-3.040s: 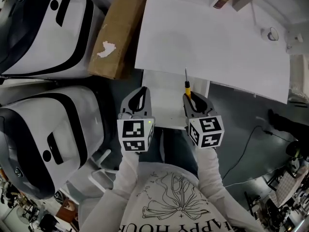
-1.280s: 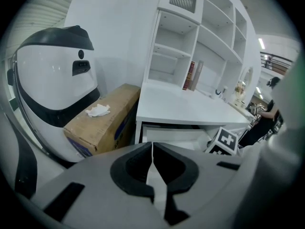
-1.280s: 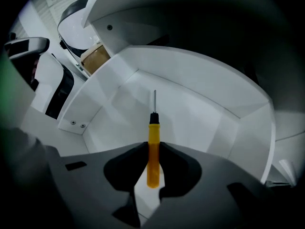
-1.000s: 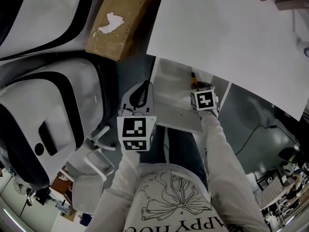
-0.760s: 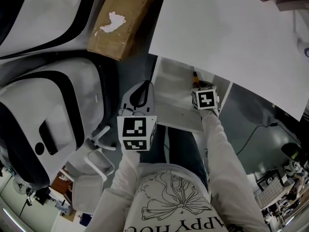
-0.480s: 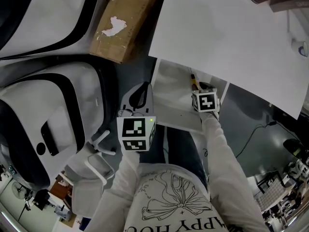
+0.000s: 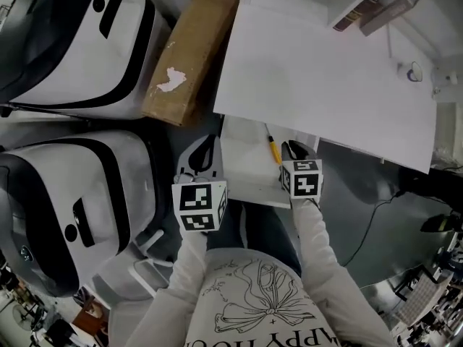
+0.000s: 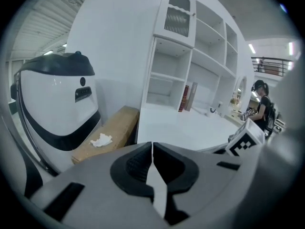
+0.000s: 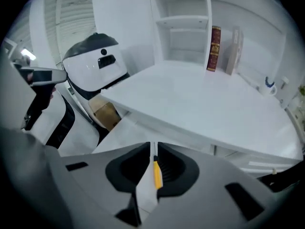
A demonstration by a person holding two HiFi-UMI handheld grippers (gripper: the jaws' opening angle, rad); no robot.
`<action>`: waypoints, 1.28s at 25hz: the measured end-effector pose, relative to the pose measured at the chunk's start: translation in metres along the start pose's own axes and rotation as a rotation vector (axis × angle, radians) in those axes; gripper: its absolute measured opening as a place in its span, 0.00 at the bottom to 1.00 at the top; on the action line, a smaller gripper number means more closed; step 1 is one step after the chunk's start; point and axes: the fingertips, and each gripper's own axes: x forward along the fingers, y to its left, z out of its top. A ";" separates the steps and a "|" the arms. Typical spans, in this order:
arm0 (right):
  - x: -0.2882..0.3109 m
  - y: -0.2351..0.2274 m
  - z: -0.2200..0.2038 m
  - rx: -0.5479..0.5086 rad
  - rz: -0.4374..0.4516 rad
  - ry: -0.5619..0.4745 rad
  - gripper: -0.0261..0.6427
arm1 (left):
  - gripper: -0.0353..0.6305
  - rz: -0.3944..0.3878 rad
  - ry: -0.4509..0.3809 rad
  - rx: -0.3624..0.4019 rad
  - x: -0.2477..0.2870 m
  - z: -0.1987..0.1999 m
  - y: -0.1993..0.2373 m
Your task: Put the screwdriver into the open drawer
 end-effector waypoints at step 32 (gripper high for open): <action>-0.276 0.006 0.178 -0.011 -0.116 -0.728 0.08 | 0.07 0.009 -0.452 0.118 -0.132 0.186 -0.057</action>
